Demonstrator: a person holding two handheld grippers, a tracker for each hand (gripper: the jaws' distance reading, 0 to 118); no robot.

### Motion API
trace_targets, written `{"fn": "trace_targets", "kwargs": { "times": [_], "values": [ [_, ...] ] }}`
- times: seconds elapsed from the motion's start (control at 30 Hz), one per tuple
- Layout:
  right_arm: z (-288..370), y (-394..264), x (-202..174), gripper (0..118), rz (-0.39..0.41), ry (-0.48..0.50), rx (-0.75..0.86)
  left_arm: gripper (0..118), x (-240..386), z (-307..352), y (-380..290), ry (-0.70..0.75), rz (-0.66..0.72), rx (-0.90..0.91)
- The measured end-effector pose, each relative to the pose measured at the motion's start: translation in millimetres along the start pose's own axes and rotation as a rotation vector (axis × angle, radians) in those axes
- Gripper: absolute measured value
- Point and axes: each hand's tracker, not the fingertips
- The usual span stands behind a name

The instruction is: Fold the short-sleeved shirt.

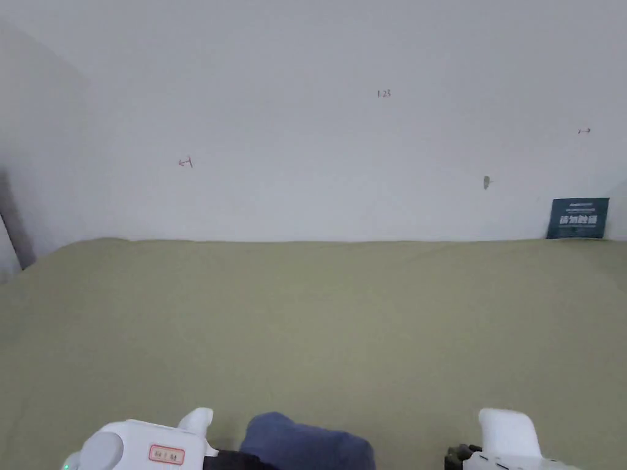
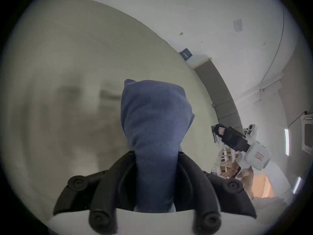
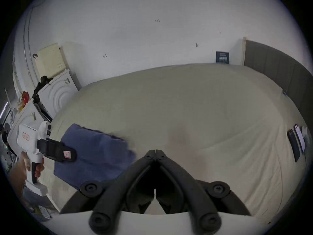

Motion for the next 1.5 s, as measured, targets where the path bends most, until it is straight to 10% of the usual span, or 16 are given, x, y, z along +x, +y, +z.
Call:
{"fn": "trace_targets", "kwargs": {
  "times": [0.43,0.7,0.93,1.07,1.2,1.3,1.5],
  "values": [
    [-66.5,21.5,-174.5,0,-0.064,-0.126,0.029,30,-135.2,191.4,39.0,0.271,0.026,0.064],
    [-108.1,0.3,-339.9,0,-0.032,0.017,-0.016,30,-206.8,281.2,39.0,0.427,0.062,0.086],
    [-115.1,-25.8,-387.8,0,0.007,0.118,-0.097,32,-229.6,316.9,17.1,0.519,0.123,0.134],
    [-103.2,-26.4,-362.4,0,0.047,0.141,-0.071,106,-202.5,328.7,11.9,0.630,0.069,0.202],
    [-79.4,-23.3,-316.8,0,0.058,0.133,-0.048,89,-166.4,355.6,1.7,0.680,0.099,0.422],
    [-58.8,-21.0,-276.4,0,0.081,0.087,-0.009,8,-126.7,355.4,-7.9,0.782,0.100,0.574],
    [-14.8,-4.1,-179.8,0,0.071,0.035,0.052,0,-5.8,264.7,-33.1,0.690,-0.083,0.693]
  ]
}}
